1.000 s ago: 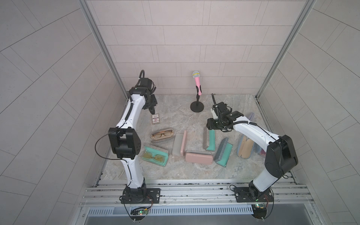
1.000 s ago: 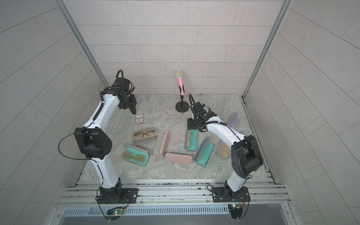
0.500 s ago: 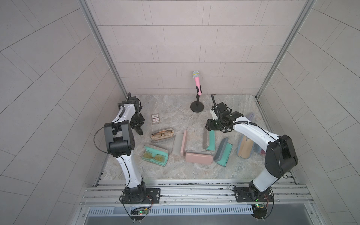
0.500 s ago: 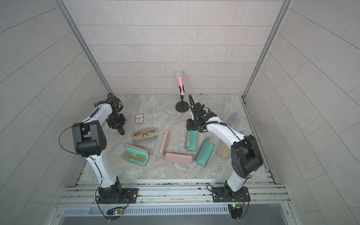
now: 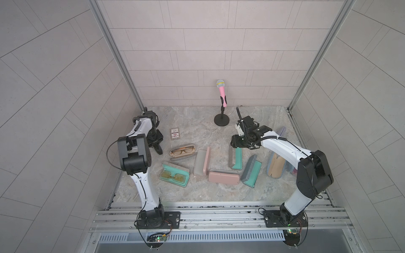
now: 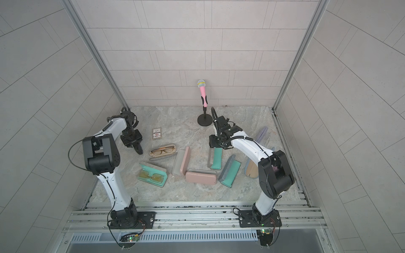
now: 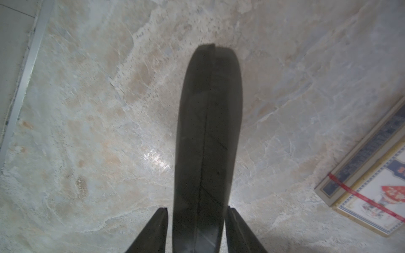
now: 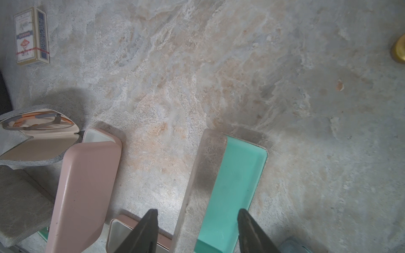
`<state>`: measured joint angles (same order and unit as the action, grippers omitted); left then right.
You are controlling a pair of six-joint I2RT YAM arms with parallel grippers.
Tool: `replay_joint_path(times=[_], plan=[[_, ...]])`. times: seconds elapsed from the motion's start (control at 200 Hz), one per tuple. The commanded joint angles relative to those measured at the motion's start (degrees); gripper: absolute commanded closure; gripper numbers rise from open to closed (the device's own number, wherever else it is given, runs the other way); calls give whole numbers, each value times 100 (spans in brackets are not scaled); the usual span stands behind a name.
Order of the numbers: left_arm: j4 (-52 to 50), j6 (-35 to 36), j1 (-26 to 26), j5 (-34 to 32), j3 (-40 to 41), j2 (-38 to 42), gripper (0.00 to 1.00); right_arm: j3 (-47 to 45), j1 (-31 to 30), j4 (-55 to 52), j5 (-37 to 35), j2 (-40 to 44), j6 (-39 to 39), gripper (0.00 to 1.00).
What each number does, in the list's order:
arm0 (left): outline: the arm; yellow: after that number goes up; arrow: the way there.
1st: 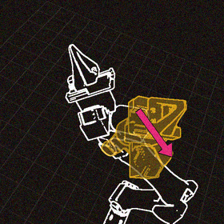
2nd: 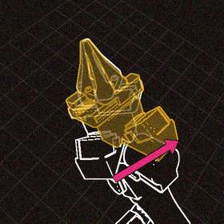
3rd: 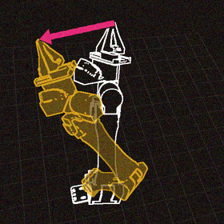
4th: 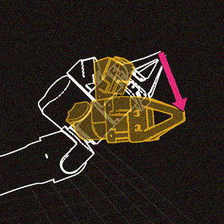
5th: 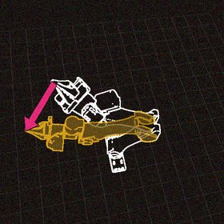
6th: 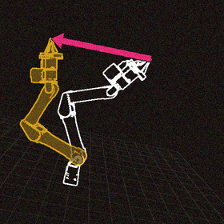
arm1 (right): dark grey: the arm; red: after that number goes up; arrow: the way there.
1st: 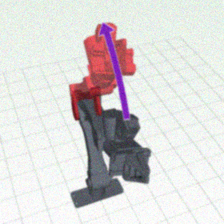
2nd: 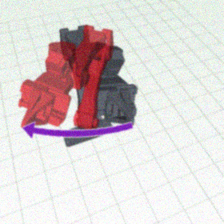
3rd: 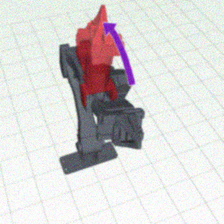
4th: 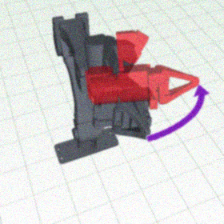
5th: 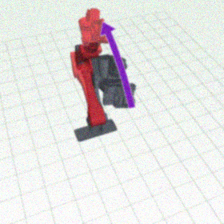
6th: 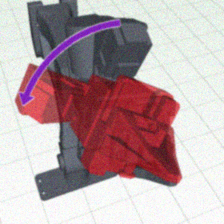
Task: Close the glasses case
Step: Place the glasses case at the center of the board, then pick up the glasses case at the center of the board.
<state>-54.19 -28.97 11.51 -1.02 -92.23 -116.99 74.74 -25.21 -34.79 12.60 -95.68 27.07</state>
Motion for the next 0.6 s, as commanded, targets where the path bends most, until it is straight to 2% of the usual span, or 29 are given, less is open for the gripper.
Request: replay_joint_path(times=[0.0,0.235,0.595], plan=[[-99,-118,37,54,58,16,49,-71,-34,-138,-141,189,63,40],[-185,-135,36,319,-88,352,45,-91,-134,-286,-161,274,53,40],[-305,-73,-124,708,40,1483,39,-458,-537,-172,-398,129,364,40]])
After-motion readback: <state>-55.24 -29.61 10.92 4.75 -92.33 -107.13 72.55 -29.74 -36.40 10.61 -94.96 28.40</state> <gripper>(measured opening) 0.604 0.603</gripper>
